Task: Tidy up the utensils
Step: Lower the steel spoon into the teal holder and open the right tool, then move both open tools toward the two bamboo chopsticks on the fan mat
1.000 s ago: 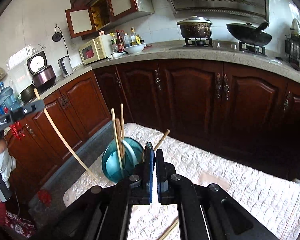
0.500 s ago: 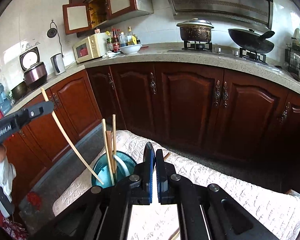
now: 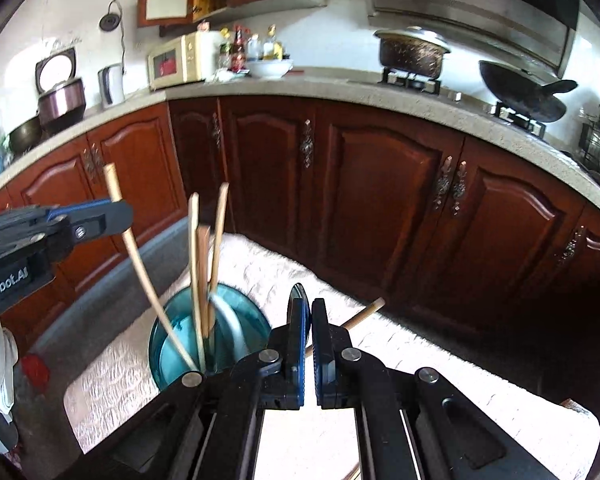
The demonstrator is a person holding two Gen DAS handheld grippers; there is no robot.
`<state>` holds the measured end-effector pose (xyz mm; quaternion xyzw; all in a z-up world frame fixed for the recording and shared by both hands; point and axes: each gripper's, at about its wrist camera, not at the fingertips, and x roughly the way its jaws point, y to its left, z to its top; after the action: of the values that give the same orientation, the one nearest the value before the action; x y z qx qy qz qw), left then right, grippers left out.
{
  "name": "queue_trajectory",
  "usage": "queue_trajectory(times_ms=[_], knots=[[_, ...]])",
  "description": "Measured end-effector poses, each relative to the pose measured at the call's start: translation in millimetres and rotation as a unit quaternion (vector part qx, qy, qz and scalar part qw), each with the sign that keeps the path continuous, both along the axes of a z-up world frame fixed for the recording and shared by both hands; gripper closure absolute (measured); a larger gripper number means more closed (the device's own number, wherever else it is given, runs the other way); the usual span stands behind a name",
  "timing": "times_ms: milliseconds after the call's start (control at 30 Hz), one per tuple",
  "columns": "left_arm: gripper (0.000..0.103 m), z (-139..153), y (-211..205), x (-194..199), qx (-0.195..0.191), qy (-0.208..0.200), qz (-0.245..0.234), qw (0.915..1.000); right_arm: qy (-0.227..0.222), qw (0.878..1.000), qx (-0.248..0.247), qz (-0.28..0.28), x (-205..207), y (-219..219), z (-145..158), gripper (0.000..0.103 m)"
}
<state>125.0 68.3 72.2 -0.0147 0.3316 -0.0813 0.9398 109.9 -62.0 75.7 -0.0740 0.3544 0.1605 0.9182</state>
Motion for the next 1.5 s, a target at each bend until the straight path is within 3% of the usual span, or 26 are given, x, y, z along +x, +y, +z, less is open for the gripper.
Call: queue_trajectory(times_ms=[367, 533, 633, 700, 833, 900, 933, 967, 1100, 1200, 1500], knots=[[0.099, -23.5, -1.4, 3.6, -0.004, 0.025, 0.01, 0.9996, 0.055, 0.998, -0.001, 0.029, -3.8, 17.7, -44.4, 0.1], [0.099, -22.9, -2.7, 2.8, -0.004, 0.026, 0.009, 0.9996, 0.087, 0.995, 0.049, 0.028, 0.5, 4.8, -46.0, 0.098], [0.099, -22.5, -1.9, 2.4, -0.006, 0.029, 0.008, 0.9995, 0.084, 0.994, 0.066, 0.024, -3.3, -0.6, -43.2, 0.096], [0.096, -21.7, -1.6, 2.0, -0.004, 0.029, 0.009, 0.9995, 0.082, 0.994, 0.072, 0.025, -6.7, -2.9, -40.6, 0.096], [0.076, -18.5, -2.1, -3.1, -0.009, 0.026, 0.009, 0.9996, 0.07, 0.994, 0.076, 0.025, -18.1, -6.2, -32.3, 0.095], [0.069, -15.6, -2.8, -7.5, -0.012, 0.022, 0.008, 0.9997, 0.066, 0.994, 0.08, 0.024, -24.4, -9.0, -27.9, 0.086], [0.067, -14.4, -3.8, -9.5, -0.011, 0.02, 0.007, 0.9997, 0.065, 0.994, 0.084, 0.024, -27.5, -10.9, -25.9, 0.076], [0.067, -13.0, -5.3, -11.5, -0.009, 0.018, 0.006, 0.9998, 0.063, 0.994, 0.087, 0.023, -29.9, -12.9, -23.8, 0.073], [0.065, -7.5, -10.5, -20.9, -0.001, 0.01, 0.008, 0.9999, 0.055, 0.994, 0.09, 0.022, -41.0, -19.6, -14.9, 0.073], [0.056, -2.4, -15.3, -30.6, 0.001, 0.0, 0.008, 1.0, 0.049, 0.994, 0.095, 0.018, -50.4, -25.5, -10.0, 0.073], [0.055, 1.8, -39.0, -57.2, 0.012, -0.015, -0.013, 0.9997, 0.055, 0.994, 0.096, -0.011, -73.6, -53.1, -13.6, 0.069]])
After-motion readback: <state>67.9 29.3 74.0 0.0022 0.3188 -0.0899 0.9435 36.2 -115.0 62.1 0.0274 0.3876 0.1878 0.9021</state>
